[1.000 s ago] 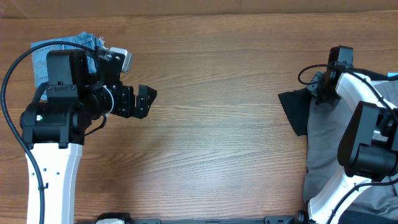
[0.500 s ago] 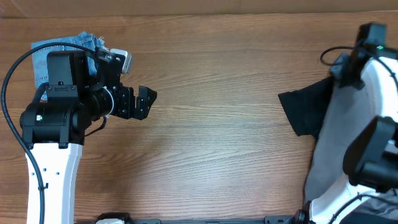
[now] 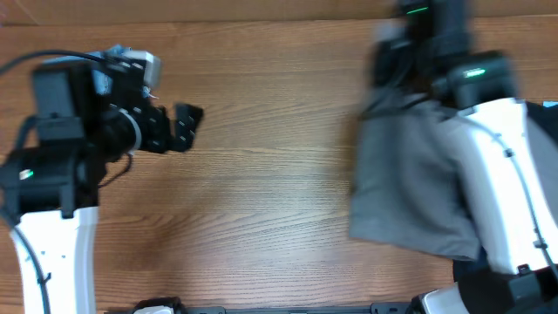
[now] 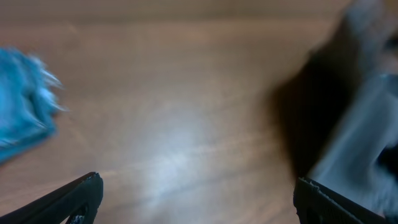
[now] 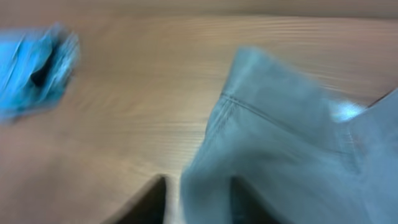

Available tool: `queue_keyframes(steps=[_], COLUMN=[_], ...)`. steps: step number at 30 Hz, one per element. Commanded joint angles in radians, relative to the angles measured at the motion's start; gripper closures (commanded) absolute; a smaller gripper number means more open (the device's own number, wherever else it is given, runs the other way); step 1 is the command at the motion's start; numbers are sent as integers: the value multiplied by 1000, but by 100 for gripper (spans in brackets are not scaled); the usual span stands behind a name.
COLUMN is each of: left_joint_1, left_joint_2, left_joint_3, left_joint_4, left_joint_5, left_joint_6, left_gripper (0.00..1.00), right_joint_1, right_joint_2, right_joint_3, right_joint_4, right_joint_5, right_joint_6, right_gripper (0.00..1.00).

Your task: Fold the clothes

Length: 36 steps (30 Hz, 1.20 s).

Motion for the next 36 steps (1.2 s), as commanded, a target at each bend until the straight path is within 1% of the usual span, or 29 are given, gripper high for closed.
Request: queue_keyframes(steps=[1,2,3,4,5,8,11,14,18,21,23,24,27,30,33,36], left_joint_1=[51,56,56,56,56,49,3,-106,-261,-340,-380,-394,-436,-469,-486,-489], left_joint_2=[-29,-29,-29,-29,-29,-20,13,79,219,342,432,476,606,730,827,892], left_joint_3=[131,150,164,170,171,171,171,171,171,171,171,171,171,171,171,171], left_joint_4=[3,3,4,5,4,-6,-15,-24,-9,10,29,45,109,185,246,279], left_joint_5=[-25,-32,-44,-49,-48,-36,-36,-40,-113,-151,-153,-152,-153,-154,-179,-250], left_joint_6=[-12,-9,-8,-5,6,10,31,78,92,103,122,121,129,129,128,128], left_gripper=[0,0,0,0,0,0,0,0,2,5,10,10,11,15,15,13], right_joint_1=[262,304,349,370,382,373,318,257,174,118,91,82,74,74,74,74], right_joint_2=[0,0,-3,-4,-6,-22,-52,-89,-148,-201,-242,-263,-312,-351,-374,-382], right_joint_3=[14,15,19,23,29,69,137,211,293,311,311,311,311,311,311,311], right_joint_4=[6,13,18,17,10,-48,-118,-180,-261,-295,-312,-318,-338,-366,-397,-426], right_joint_5=[85,143,229,282,322,414,422,414,413,407,404,397,384,383,384,384], right_joint_6=[-14,-8,28,52,68,137,196,265,344,355,358,358,367,385,385,384], right_gripper=[42,34,25,20,19,19,19,19,19,19,18,18,17,14,14,12])
